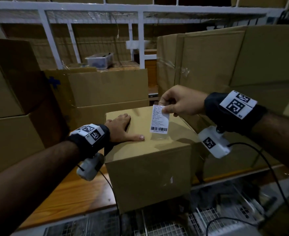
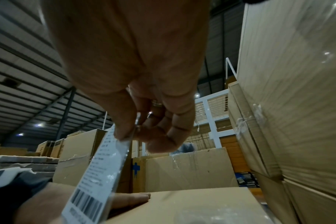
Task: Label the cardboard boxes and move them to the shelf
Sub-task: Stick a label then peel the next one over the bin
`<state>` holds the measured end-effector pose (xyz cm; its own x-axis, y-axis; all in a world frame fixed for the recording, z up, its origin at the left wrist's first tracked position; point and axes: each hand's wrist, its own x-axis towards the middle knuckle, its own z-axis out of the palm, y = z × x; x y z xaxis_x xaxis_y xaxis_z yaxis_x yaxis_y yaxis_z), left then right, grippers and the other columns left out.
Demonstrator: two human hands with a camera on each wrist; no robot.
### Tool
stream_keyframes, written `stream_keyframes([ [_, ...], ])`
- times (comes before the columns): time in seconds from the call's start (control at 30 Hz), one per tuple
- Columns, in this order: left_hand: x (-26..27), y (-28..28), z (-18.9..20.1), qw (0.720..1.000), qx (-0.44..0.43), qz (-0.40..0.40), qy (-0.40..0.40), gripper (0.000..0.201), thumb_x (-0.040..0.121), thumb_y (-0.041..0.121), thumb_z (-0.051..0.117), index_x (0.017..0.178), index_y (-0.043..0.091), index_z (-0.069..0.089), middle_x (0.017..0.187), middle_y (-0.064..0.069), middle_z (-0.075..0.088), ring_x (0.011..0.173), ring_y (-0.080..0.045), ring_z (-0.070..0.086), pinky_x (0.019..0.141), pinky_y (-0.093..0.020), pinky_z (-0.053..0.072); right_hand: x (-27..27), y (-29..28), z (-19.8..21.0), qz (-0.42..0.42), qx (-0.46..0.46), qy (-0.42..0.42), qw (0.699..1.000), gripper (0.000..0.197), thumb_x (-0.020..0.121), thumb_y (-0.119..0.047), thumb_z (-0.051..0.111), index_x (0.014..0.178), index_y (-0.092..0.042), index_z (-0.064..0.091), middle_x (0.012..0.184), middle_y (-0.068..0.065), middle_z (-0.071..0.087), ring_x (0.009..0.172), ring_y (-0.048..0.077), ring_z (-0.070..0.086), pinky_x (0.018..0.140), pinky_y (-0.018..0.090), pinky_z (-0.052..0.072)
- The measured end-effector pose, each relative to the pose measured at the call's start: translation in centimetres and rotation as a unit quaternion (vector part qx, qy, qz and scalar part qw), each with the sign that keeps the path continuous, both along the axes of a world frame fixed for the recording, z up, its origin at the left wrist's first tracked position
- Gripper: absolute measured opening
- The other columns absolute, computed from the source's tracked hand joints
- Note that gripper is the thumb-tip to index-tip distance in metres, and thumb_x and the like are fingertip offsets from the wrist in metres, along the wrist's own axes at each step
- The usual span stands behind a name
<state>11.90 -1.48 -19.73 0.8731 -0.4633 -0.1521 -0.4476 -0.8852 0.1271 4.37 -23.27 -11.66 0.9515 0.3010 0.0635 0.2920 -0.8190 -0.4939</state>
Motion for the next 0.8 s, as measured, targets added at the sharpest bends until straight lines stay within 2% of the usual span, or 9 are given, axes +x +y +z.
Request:
stream_keyframes([
  [0.07,0.0,0.0,0.3,1.0,-0.001,0.0,0.01,0.128,0.052,0.096,0.044,0.145,0.011,0.025,0.15,-0.008,0.03,0.134,-0.026,0.033,0.112,-0.049,0.027,-0.4,-0.2,-0.4,-0.011,0.009,0.008,1.0,0.01,0.093,-0.014,0.059,0.096,-0.007,0.065,0.091,0.001,0.068,0.082,0.013,0.064,0.067,0.024,0.055],
  [0.13,-0.2,-0.1,0.9,1.0,-0.016,-0.002,0.018,0.113,0.059,0.084,0.051,0.144,0.014,0.028,0.147,-0.008,0.038,0.127,-0.025,0.042,0.108,-0.043,0.035,-0.8,-0.5,-0.9,-0.026,0.022,0.013,0.999,0.009,0.093,-0.014,0.058,0.094,-0.008,0.065,0.089,0.0,0.068,0.08,0.011,0.063,0.064,0.021,0.054],
  [0.23,-1.4,0.0,2.6,0.997,-0.065,-0.002,0.031,0.097,0.072,0.068,0.057,0.149,0.018,0.023,0.148,-0.003,0.041,0.131,-0.023,0.042,0.106,-0.036,0.035,-1.6,-1.2,-1.4,-0.041,0.069,0.028,0.996,0.009,0.093,-0.013,0.059,0.089,-0.01,0.065,0.086,0.0,0.068,0.077,0.01,0.062,0.064,0.021,0.054],
  [0.3,-3.0,0.1,4.0,0.995,-0.098,-0.027,0.023,0.094,0.069,0.067,0.057,0.147,0.022,0.03,0.142,0.002,0.048,0.128,-0.017,0.046,0.101,-0.032,0.039,-2.2,-1.9,-1.6,-0.043,0.102,0.042,0.993,0.011,0.093,-0.013,0.059,0.084,-0.01,0.065,0.086,0.003,0.068,0.077,0.013,0.062,0.066,0.025,0.054],
  [0.37,-5.2,0.0,4.9,0.991,-0.115,-0.061,-0.011,0.091,0.062,0.071,0.053,0.14,0.024,0.041,0.131,0.005,0.058,0.116,-0.01,0.055,0.091,-0.024,0.045,-2.9,-2.6,-1.8,-0.036,0.13,0.056,0.989,0.013,0.093,-0.014,0.06,0.085,-0.005,0.065,0.087,0.007,0.069,0.075,0.015,0.062,0.064,0.024,0.053],
  [0.43,-7.6,-0.4,5.3,0.986,-0.136,-0.09,-0.039,0.085,0.063,0.072,0.049,0.133,0.025,0.05,0.12,0.007,0.064,0.104,-0.003,0.06,0.083,-0.018,0.048,-3.7,-3.4,-2.0,-0.022,0.146,0.067,0.987,0.016,0.093,-0.015,0.06,0.087,-0.001,0.065,0.087,0.008,0.071,0.073,0.016,0.062,0.061,0.021,0.052],
  [0.6,-13.2,-3.7,4.6,0.962,-0.24,-0.103,-0.077,0.058,0.075,0.06,0.057,0.119,0.023,0.064,0.101,0.01,0.071,0.086,0.004,0.065,0.078,-0.021,0.056,-6.6,-5.6,-2.7,0.034,0.188,0.085,0.978,0.018,0.089,-0.02,0.06,0.091,-0.003,0.067,0.08,-0.001,0.072,0.068,0.01,0.062,0.057,0.017,0.049],
  [0.7,-15.6,-7.1,3.5,0.945,-0.315,-0.075,-0.045,0.053,0.071,0.057,0.063,0.11,0.022,0.067,0.091,0.011,0.072,0.081,0.005,0.066,0.073,-0.02,0.057,-8.5,-8.2,-3.4,0.062,0.208,0.091,0.972,0.031,0.081,-0.029,0.062,0.092,0.0,0.066,0.084,0.002,0.072,0.075,0.023,0.059,0.063,0.028,0.046],
  [0.8,-17.5,-11.4,2.3,0.921,-0.384,-0.065,0.009,0.029,0.074,0.04,0.072,0.094,0.02,0.07,0.079,0.011,0.074,0.074,-0.001,0.069,0.07,-0.032,0.059,-10.1,-11.9,-4.3,0.069,0.242,0.083,0.964,0.035,0.081,-0.028,0.065,0.093,0.005,0.066,0.082,0.007,0.071,0.073,0.027,0.056,0.066,0.038,0.043],
])
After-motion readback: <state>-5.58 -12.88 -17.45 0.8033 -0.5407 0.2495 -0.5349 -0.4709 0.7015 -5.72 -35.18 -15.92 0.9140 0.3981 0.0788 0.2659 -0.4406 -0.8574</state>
